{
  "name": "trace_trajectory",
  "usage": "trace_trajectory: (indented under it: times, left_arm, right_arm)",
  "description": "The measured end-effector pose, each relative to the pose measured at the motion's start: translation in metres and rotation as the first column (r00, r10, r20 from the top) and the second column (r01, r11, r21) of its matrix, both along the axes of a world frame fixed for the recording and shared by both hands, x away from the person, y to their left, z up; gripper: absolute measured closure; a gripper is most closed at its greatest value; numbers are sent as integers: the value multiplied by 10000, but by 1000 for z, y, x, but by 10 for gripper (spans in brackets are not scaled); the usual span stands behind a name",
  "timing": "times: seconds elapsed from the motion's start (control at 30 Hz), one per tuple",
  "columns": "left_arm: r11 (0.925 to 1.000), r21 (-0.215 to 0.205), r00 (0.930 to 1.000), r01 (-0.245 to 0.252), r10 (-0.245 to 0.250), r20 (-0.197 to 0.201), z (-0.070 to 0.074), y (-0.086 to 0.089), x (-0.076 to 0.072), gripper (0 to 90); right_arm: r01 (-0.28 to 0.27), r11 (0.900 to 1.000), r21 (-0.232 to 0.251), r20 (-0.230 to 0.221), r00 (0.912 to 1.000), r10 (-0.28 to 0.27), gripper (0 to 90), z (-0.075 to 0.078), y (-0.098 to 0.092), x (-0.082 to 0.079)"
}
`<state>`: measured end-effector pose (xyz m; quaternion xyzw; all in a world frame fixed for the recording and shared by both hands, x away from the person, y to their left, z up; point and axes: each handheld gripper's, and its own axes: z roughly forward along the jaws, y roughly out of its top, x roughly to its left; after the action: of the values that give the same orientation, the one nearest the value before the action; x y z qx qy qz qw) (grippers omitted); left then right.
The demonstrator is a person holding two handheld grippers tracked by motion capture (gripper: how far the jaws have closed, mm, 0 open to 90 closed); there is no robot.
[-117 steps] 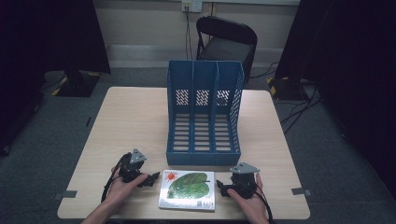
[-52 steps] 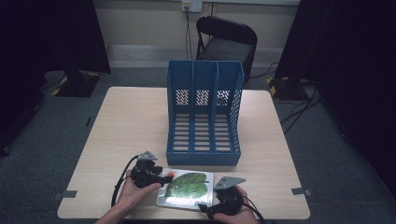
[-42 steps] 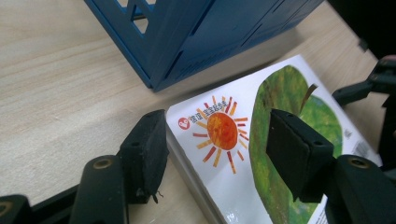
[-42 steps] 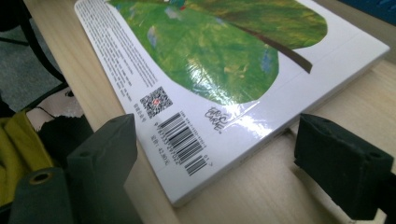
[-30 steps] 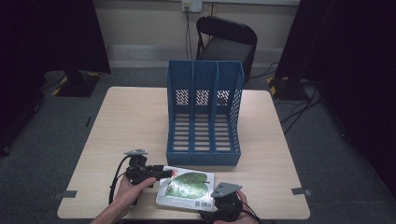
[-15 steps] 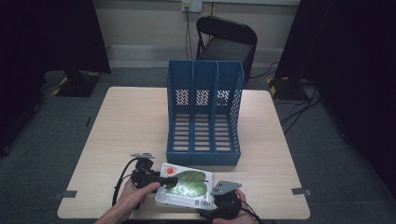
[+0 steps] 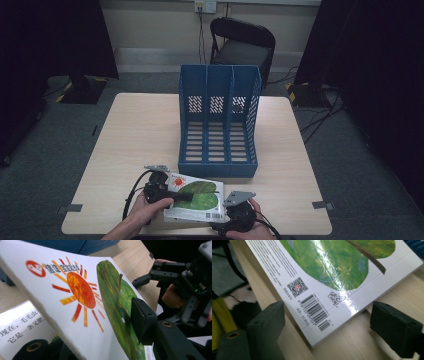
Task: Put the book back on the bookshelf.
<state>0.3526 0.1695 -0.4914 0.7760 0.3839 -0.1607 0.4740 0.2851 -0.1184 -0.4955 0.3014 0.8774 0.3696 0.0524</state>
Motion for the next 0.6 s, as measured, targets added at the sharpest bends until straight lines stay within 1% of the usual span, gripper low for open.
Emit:
trace_trajectory:
  times: [0.03, 0.07, 0.1, 0.17, 0.23, 0.3, 0.33, 0.4, 0.43, 0.53, 0.57, 0.6]
  left_arm:
    - [10000, 5, 10000, 11, -11, 8, 0, 0, 0, 616]
    - [10000, 16, 10000, 44, -44, 37, 0, 0, 0, 620]
    - [10000, 14, 10000, 28, -28, 43, 1, 0, -1, 623]
    - [10000, 58, 9998, 81, -82, 184, 2, -1, -1, 628]
    - [9999, 87, 9997, 91, -93, 225, 3, -1, -2, 629]
    - [9998, 108, 9992, 152, -156, 357, 5, -1, -3, 632]
    - [9996, 89, 9984, 260, -264, 509, 6, -2, -5, 638]
    - [9993, 168, 9971, 322, -333, 682, 8, -4, -6, 640]
    - [9992, 209, 9964, 355, -370, 762, 9, -4, -7, 641]
    - [9991, 218, 9960, 357, -374, 812, 9, -4, -7, 641]
    - [9987, 279, 9939, 416, -442, 1010, 11, -5, -8, 641]
    - [9987, 279, 9939, 416, -442, 1010, 11, -5, -8, 641]
  right_arm:
    - [-20, 9995, 324, -191, 9998, 26, 165, 2, -3, 1]
    - [103, 9982, 594, -199, 9998, -92, 172, 5, -8, 3]
    - [250, 9977, 628, -156, 9996, -241, 158, 6, -10, 4]
    - [471, 9959, 767, -219, 9987, -455, 162, 8, -14, 8]
    - [529, 9954, 805, -262, 9984, -509, 162, 8, -16, 10]
    - [687, 9942, 823, -251, 9974, -668, 162, 8, -18, 15]
    - [756, 9934, 861, -310, 9968, -732, 162, 7, -19, 20]
    - [907, 9929, 769, -268, 9957, -888, 162, 6, -20, 24]
    - [974, 9929, 688, -263, 9951, -958, 140, 5, -20, 26]
    - [1139, 9901, 816, -446, 9929, -1105, 137, 3, -22, 30]
    - [1178, 9895, 841, -401, 9926, -1148, 136, 4, -23, 32]
    - [1178, 9895, 841, -401, 9926, -1148, 136, 4, -23, 32]
